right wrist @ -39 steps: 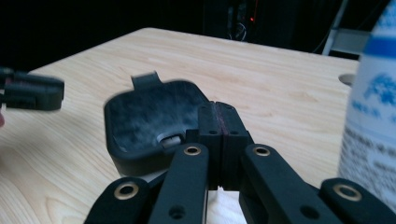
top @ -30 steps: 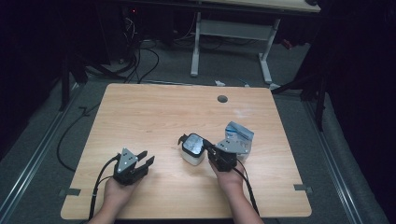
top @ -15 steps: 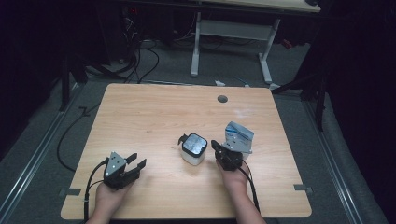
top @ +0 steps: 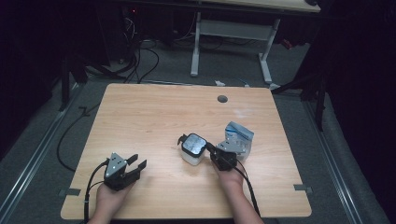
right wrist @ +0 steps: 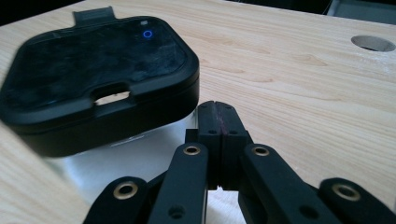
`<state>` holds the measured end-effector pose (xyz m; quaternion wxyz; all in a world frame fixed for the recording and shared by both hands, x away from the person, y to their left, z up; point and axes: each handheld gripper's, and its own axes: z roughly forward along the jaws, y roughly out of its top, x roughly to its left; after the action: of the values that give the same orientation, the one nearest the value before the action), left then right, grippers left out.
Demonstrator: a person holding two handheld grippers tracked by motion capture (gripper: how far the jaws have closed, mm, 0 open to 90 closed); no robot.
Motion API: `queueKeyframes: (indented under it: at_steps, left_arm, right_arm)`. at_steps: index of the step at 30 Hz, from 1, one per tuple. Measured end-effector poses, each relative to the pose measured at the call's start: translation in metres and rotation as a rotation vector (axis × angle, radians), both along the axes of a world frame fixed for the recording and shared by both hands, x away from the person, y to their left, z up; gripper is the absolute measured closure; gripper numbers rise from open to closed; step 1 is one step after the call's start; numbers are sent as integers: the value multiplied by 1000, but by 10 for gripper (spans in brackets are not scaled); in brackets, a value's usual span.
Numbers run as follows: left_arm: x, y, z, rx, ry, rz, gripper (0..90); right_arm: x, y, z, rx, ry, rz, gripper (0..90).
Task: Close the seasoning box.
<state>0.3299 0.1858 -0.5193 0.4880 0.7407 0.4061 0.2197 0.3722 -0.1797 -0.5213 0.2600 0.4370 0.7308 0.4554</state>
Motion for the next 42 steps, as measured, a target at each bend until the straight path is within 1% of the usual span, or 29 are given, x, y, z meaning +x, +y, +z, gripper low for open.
queueKeyframes:
  at_steps: [1,6,7,10,12,13,14,16,18,20,22,23,24,26,27,29,31,32,34,36,38,39,40,42]
  left_arm:
    - [0,0,0,-1,1,0,543]
    - [1,-2,-2,8,5,-3,543]
    - [1,-3,-2,9,6,-10,543]
    - [2,-4,-3,7,12,-14,542]
    - [1,-5,-2,11,9,-10,542]
    - [1,-6,-2,12,10,-10,542]
    - [0,-6,-2,11,11,-12,542]
    - [-1,-6,-2,10,6,-11,542]
    - [-2,-6,-1,9,3,-14,543]
    - [-1,-4,-1,2,6,-9,553]
    - [0,-3,-2,1,9,2,571]
    - [1,-3,-2,0,14,-4,579]
    - [1,-4,-3,6,14,-5,584]
    - [0,-4,-3,10,10,-3,591]
    - [0,-4,-2,11,9,-2,594]
    - [0,-3,-2,9,6,5,595]
    - [0,-2,-2,9,6,10,595]
    - [0,-2,-2,11,7,11,594]
    - [0,-2,-2,15,3,14,588]
    - [0,-2,-2,21,-3,22,572]
    - [0,-2,-2,23,-7,26,563]
    - [0,-2,-1,26,-12,27,559]
    - [-1,-1,-1,28,-17,31,557]
    - [-2,2,0,43,-26,38,544]
  right_arm:
    - [-3,1,1,0,-5,7,900]
    - [-19,9,4,-6,-2,46,900]
    - [-22,11,4,-11,-6,56,900]
    - [-32,21,4,-5,-12,96,900]
    - [-38,31,5,-3,-18,115,900]
    - [-39,33,4,-22,-28,112,900]
    - [-37,31,3,-21,-28,91,900]
    - [-27,20,-1,22,0,48,900]
    - [-17,15,-5,4,8,16,900]
    - [-5,12,-6,4,16,-1,900]
    - [4,12,-7,13,16,-5,900]
    - [8,13,-6,18,23,0,900]
    - [10,16,-5,12,21,12,900]
    - [9,21,-4,5,19,37,900]
    - [7,23,-3,-3,19,35,900]
    - [0,25,-1,-3,16,65,900]
    - [-10,30,0,-14,8,76,900]
    - [-16,32,1,-7,9,90,900]
    - [-27,39,2,-13,1,116,900]
    - [-37,48,2,1,8,149,900]
    - [-44,52,2,16,6,172,899]
    - [-48,52,4,16,1,170,887]
    - [-51,48,5,21,-9,157,871]
    - [-56,34,8,24,-26,105,833]
